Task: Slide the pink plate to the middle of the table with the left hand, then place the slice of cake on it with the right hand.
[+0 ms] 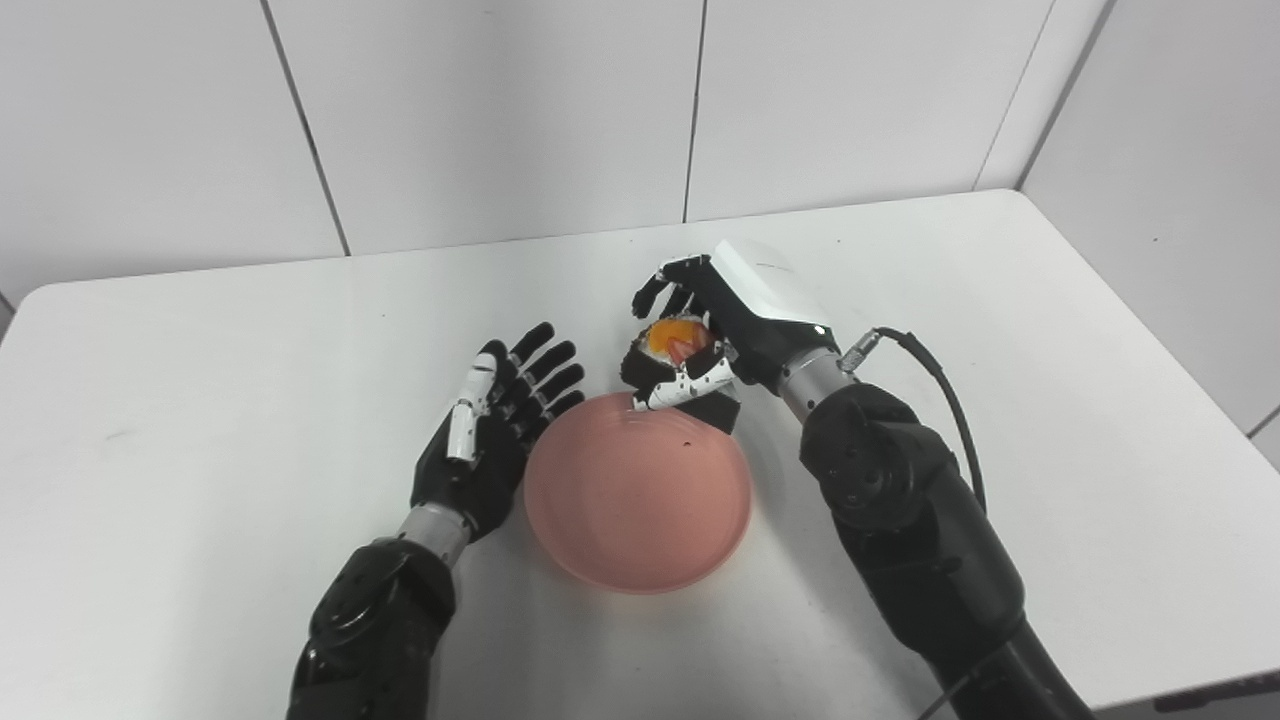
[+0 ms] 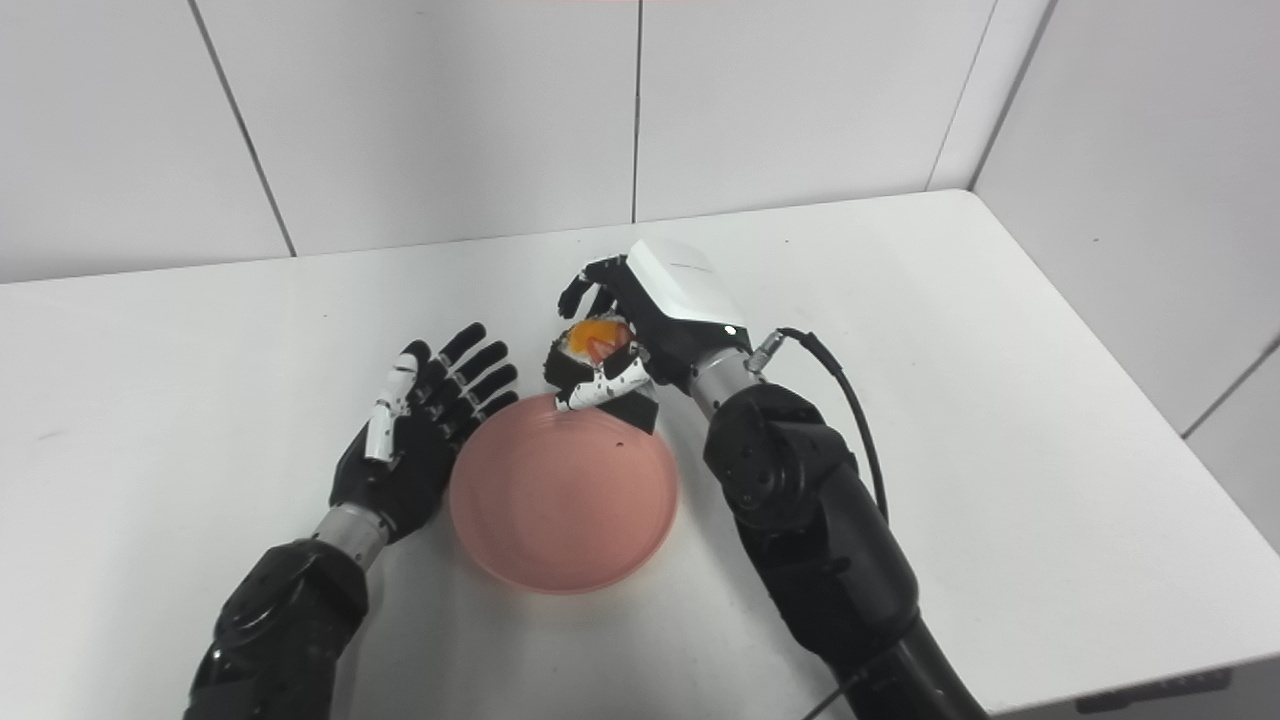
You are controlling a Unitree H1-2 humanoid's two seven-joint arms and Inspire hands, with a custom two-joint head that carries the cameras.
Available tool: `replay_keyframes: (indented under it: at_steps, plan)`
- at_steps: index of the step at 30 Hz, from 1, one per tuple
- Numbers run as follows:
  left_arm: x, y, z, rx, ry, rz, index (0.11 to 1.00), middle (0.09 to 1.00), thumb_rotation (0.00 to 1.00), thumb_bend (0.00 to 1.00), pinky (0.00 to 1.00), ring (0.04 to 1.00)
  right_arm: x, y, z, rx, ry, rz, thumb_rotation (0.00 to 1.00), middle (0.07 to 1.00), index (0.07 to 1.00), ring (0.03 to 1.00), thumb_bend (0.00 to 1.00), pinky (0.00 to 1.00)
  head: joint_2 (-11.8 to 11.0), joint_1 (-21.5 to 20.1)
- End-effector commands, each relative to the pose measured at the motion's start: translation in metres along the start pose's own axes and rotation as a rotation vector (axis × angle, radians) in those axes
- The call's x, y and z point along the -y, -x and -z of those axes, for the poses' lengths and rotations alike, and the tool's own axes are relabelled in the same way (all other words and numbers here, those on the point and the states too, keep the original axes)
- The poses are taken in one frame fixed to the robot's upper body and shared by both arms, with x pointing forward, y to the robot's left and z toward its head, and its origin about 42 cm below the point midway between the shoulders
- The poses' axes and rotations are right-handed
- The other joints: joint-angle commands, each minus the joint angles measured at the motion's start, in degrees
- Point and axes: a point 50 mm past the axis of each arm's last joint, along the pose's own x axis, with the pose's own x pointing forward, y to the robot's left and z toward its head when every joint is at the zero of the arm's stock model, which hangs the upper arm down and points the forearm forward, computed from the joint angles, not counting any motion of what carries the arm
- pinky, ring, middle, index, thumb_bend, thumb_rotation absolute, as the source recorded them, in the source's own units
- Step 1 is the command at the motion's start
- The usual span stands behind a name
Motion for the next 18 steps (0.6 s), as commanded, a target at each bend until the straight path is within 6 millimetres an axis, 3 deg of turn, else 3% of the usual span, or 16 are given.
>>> replay_keyframes:
  at_steps: [1, 11, 18]
  plan:
    - [-0.006, 0.002, 0.019, -0.104, 0.006, -0.065, 0.865, 0.876, 1.00, 0.37, 0.89, 0.880, 0.006, -0.004, -0.012, 0.067, 0.010, 0.051, 0.00, 0.429, 0.543, 0.377, 0.52, 0.31, 0.18, 0.08]
    - [-0.004, 0.000, 0.016, -0.105, 0.000, -0.071, 0.855, 0.864, 1.00, 0.37, 0.87, 0.866, -0.021, -0.001, -0.008, 0.075, -0.001, -0.033, 0.00, 0.436, 0.533, 0.411, 0.52, 0.35, 1.31, -0.47]
    - [-0.003, -0.002, 0.014, -0.107, -0.003, -0.068, 0.860, 0.867, 1.00, 0.37, 0.87, 0.868, -0.035, 0.003, -0.005, 0.069, -0.006, -0.077, 0.00, 0.425, 0.534, 0.374, 0.52, 0.31, 1.95, -0.73]
